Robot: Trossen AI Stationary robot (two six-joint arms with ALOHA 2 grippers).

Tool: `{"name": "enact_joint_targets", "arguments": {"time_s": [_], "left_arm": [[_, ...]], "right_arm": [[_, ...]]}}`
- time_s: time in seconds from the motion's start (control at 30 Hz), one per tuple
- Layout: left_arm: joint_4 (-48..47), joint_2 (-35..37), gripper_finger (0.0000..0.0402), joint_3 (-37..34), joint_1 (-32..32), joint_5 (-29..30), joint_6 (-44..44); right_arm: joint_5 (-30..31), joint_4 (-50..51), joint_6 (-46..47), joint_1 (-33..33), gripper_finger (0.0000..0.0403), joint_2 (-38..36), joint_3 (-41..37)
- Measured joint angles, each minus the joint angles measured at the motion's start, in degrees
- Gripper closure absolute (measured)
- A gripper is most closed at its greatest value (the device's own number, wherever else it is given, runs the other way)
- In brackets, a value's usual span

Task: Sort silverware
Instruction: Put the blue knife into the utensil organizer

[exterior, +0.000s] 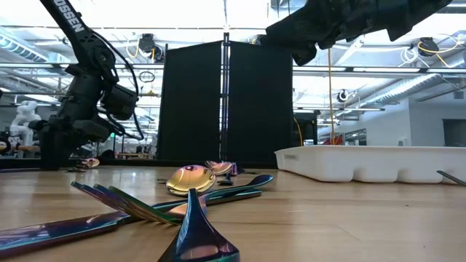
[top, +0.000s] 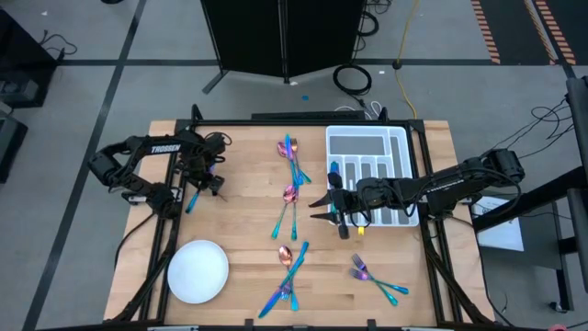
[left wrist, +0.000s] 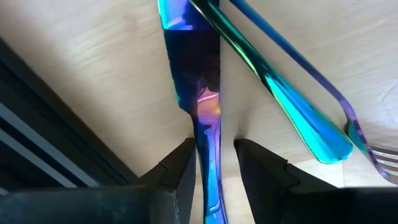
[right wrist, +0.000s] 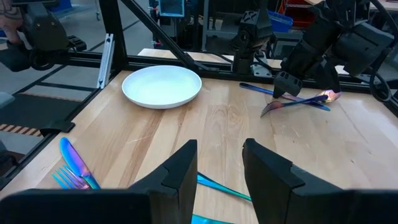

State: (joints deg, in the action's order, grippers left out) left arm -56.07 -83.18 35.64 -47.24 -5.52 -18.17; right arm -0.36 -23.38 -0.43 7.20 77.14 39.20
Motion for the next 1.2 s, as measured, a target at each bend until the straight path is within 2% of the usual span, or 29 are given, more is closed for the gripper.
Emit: {"name": "enact_joint_targets", "arguments": {"time_s": [0.5,0.7,1.0,1.2], "left_arm": [[0.05,0.02,0.0352,0.09,0.02,-0.5,-0.92],[-1.72,0.02,0.0355,0.17,0.02,-0.98,-3.85],[-10.66,-0.07,0.0358,-0.02,0.03,-4.36,-5.74],[-10.98,-0.07,0.0358,-0.01,0.02,-4.88,-6.97]], "right_arm": [[0.0,0.07,0.04,0.02,0.0289,0.0,0.0],[0.0,0.07,0.02,0.02,0.0289,0.0,0.0],[-0.07,0.09,0.17,0.02,0.0289,0.0,0.0],[-0.13,0.11,0.17,0.02,0.0289,0.0,0.0]]}}
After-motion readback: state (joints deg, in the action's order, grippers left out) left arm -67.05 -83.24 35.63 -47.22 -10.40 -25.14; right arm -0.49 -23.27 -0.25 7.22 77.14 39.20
